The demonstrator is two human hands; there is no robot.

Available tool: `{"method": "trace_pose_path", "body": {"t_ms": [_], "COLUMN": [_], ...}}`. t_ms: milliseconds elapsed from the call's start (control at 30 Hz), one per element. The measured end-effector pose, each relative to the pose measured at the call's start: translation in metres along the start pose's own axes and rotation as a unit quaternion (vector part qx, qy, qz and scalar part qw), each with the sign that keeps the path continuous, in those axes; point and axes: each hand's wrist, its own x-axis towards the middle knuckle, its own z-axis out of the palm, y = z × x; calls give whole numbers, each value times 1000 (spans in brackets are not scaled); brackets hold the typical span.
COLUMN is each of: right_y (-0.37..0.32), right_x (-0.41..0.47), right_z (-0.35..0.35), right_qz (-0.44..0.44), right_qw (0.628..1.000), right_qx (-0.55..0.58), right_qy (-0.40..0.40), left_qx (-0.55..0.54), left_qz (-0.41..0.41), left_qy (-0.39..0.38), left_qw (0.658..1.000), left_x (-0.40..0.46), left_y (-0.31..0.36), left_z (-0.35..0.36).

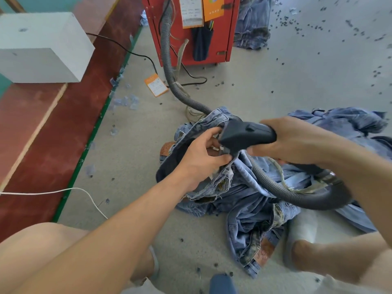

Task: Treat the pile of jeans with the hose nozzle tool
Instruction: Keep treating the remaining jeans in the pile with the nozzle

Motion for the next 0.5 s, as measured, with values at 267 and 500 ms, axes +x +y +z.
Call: {"method": "trace_pose_path", "body": {"t_ms": [267,500], "right_y": [10,7], "right_x": [-7,9], "right_z": [-22,2], "right_qz": [25,31], "right_qw": [999,994], "right_qx": [13,-15], "right_qy": [17,103], "left_qx": [24,55], "left_qz": [-8,2], "left_qy": [48,46], "left_qw": [999,997], "left_x": [5,7], "left_y": [-4,-9], "left_z": [-2,1]}}
